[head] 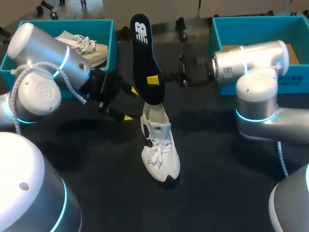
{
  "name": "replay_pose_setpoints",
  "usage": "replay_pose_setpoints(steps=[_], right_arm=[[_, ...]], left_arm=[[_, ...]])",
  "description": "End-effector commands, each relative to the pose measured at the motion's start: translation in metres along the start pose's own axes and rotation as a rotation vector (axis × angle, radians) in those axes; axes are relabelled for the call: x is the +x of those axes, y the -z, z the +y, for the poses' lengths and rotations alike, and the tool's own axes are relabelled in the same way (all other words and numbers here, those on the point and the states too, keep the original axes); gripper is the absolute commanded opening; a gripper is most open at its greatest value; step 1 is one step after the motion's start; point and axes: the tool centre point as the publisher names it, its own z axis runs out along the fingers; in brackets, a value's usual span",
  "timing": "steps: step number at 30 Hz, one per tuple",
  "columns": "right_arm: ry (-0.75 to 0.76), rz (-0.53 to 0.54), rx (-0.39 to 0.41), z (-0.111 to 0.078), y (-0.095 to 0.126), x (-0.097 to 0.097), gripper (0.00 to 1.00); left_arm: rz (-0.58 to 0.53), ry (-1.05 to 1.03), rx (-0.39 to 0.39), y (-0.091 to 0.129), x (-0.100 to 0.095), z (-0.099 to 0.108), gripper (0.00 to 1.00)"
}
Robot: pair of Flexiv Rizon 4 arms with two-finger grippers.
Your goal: Take the shoe out of the shoebox, open the shoe tongue, remove and reinsert the insole, then place the shoe into the shoebox
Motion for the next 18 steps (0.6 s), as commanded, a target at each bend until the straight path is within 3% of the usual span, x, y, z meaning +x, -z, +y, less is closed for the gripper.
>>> replay_pose_setpoints(steps=[1,8,18], right_arm=[[0.000,0.006,-0.010,-0.009,-0.008,0.001,0.00],[-0.010,0.014,-0.010,-0.023,-0.011,0.004,0.00],[-0.010,0.014,-0.010,-0.023,-0.011,0.004,0.00]], left_arm=[[-0.024,0.003,0.010,-0.002,0.003,-0.001,1.00],[-0.039,0.008,0.006,-0.003,-0.001,-0.001,1.00],[-0.039,0.008,0.007,-0.003,-0.002,-0.001,1.00]])
